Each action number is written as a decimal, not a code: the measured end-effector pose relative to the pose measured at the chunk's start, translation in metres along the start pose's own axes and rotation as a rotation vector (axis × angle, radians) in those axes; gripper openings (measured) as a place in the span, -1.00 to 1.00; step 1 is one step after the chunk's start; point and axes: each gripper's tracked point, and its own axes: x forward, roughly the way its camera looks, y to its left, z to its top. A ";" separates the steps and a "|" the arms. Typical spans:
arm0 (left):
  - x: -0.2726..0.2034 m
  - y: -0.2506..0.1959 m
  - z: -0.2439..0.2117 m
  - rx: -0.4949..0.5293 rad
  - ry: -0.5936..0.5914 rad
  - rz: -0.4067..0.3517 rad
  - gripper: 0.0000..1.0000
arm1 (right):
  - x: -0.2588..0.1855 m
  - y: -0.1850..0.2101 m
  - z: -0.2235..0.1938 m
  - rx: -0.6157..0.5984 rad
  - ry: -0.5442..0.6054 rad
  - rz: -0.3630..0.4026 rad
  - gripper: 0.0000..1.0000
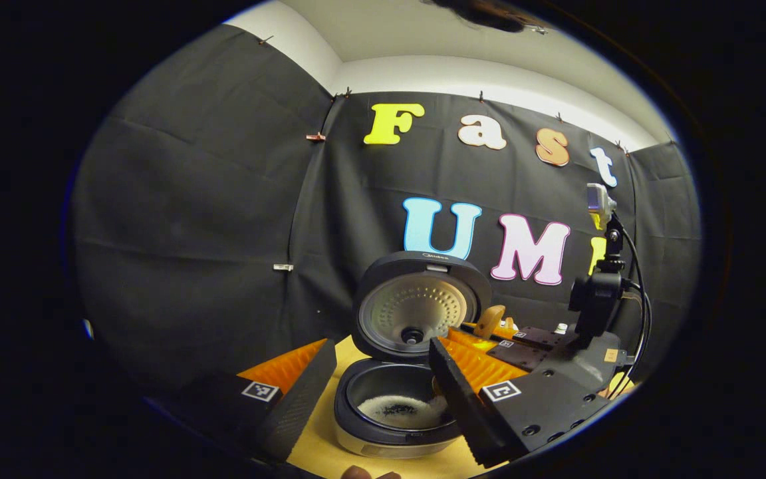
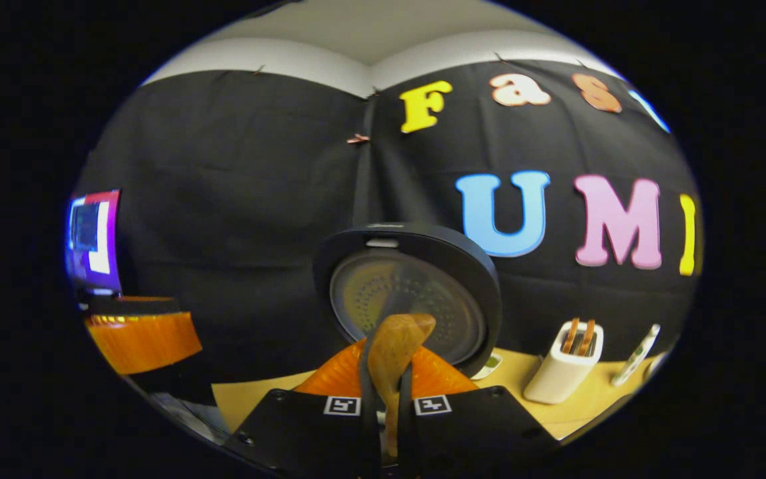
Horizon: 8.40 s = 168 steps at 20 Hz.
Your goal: Close the left gripper, press the button to open the rice cooker; take a wooden spoon from the chopstick holder with the right hand, scoop a spoonful of rice and pour it into the rice cooker, then put the wooden spoon back into the chopstick holder.
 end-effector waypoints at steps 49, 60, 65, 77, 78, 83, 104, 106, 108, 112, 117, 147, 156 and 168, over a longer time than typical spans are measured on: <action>0.018 -0.154 -0.010 0.089 -0.001 0.013 0.90 | -0.305 -0.414 -0.171 0.101 0.330 -0.820 -0.23; 0.013 -0.148 -0.003 0.079 -0.016 0.004 0.90 | -0.331 -0.410 -0.122 0.049 0.233 -0.893 0.07; 0.013 -0.139 0.003 0.077 -0.032 0.014 0.90 | -0.327 -0.390 -0.113 0.087 0.215 -0.873 0.07; 0.028 -0.123 0.032 0.096 -0.102 0.004 0.90 | -0.299 -0.348 -0.078 0.105 0.155 -0.825 0.16; 0.030 -0.121 0.036 0.102 -0.108 0.002 0.90 | -0.296 -0.345 -0.075 0.106 0.150 -0.819 0.17; 0.050 -0.107 0.058 0.106 -0.143 0.011 0.90 | -0.282 -0.331 -0.064 0.106 0.131 -0.789 0.25; 0.187 -0.085 0.105 0.161 -0.070 -0.048 0.84 | -0.250 -0.302 -0.049 0.083 0.133 -0.723 0.47; 0.195 -0.088 0.100 0.156 -0.043 -0.060 0.90 | -0.250 -0.301 -0.048 0.066 0.133 -0.723 0.47; 0.203 -0.091 0.092 0.157 -0.012 -0.067 0.89 | -0.250 -0.300 -0.049 0.069 0.134 -0.723 0.48; 0.207 -0.088 0.087 0.156 0.007 -0.061 0.89 | -0.251 -0.299 -0.050 0.068 0.137 -0.721 0.49; 0.207 -0.087 0.082 0.181 0.021 -0.057 0.92 | -0.251 -0.300 -0.051 0.077 0.135 -0.719 0.49; 0.073 -0.074 -0.005 0.145 0.117 -0.016 0.95 | -0.243 -0.269 -0.048 0.095 0.116 -0.629 0.49; 0.038 -0.067 -0.058 0.086 0.182 0.020 0.93 | -0.241 -0.262 -0.054 0.094 0.131 -0.608 0.49; 0.034 -0.066 -0.073 0.125 0.194 0.028 0.93 | -0.239 -0.258 -0.056 0.096 0.133 -0.600 0.49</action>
